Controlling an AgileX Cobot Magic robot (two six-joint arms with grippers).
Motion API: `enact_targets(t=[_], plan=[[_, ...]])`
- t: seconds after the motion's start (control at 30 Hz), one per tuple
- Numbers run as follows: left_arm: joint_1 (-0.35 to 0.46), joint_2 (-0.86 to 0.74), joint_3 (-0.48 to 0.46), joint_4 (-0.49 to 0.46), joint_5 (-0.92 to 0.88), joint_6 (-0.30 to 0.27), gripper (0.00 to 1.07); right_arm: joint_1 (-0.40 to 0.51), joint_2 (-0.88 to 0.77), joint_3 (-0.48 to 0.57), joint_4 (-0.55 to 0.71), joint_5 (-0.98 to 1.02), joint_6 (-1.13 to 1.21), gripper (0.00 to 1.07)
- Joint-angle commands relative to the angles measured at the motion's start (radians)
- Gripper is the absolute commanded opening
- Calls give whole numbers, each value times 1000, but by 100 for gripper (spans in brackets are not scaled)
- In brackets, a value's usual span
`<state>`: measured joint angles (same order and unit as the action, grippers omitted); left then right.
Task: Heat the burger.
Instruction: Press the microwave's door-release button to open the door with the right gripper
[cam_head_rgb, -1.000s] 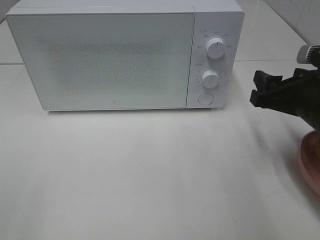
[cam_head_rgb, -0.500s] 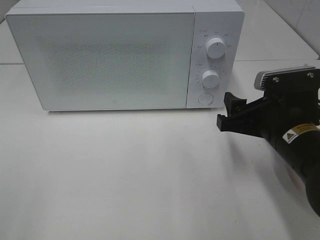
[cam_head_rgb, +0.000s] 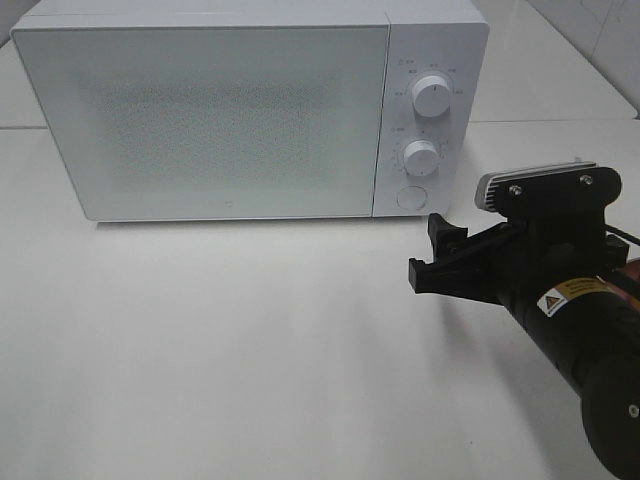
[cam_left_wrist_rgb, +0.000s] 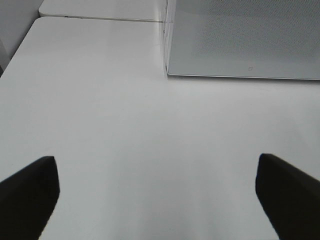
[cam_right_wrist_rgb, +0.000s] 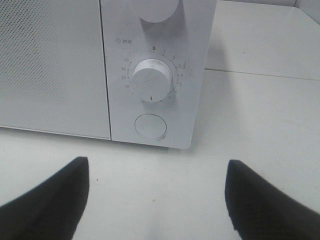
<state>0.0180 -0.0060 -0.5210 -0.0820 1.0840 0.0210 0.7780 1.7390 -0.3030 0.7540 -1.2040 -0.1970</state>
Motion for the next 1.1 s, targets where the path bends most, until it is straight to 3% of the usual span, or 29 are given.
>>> enact_targets(t=[0.03, 0.43, 0.5, 0.57, 0.6, 0.7, 0.77, 0.87, 1.1], plan=[[0, -22, 2, -1, -13, 1, 100, 2, -2, -7, 3, -56, 71, 71], [0, -22, 2, -1, -13, 1, 100, 2, -2, -7, -4, -56, 605, 40], [0, -22, 2, -1, -13, 1, 100, 2, -2, -7, -5, -56, 854, 27], [0, -22, 2, -1, -13, 1, 100, 2, -2, -7, -4, -56, 913, 24], [0, -22, 2, -1, -13, 1, 100, 2, -2, -7, -3, -56, 1070, 19], [0, -22, 2, -1, -13, 1, 100, 2, -2, -7, -3, -54, 1129, 17], [0, -22, 2, -1, -13, 1, 100, 2, -2, -7, -1, -4, 1365, 8], [0, -22, 2, -1, -13, 1, 100, 2, -2, -7, 4, 41, 1474, 0], [0, -22, 2, -1, -13, 1, 100, 2, -2, -7, 6, 50, 1559, 0]])
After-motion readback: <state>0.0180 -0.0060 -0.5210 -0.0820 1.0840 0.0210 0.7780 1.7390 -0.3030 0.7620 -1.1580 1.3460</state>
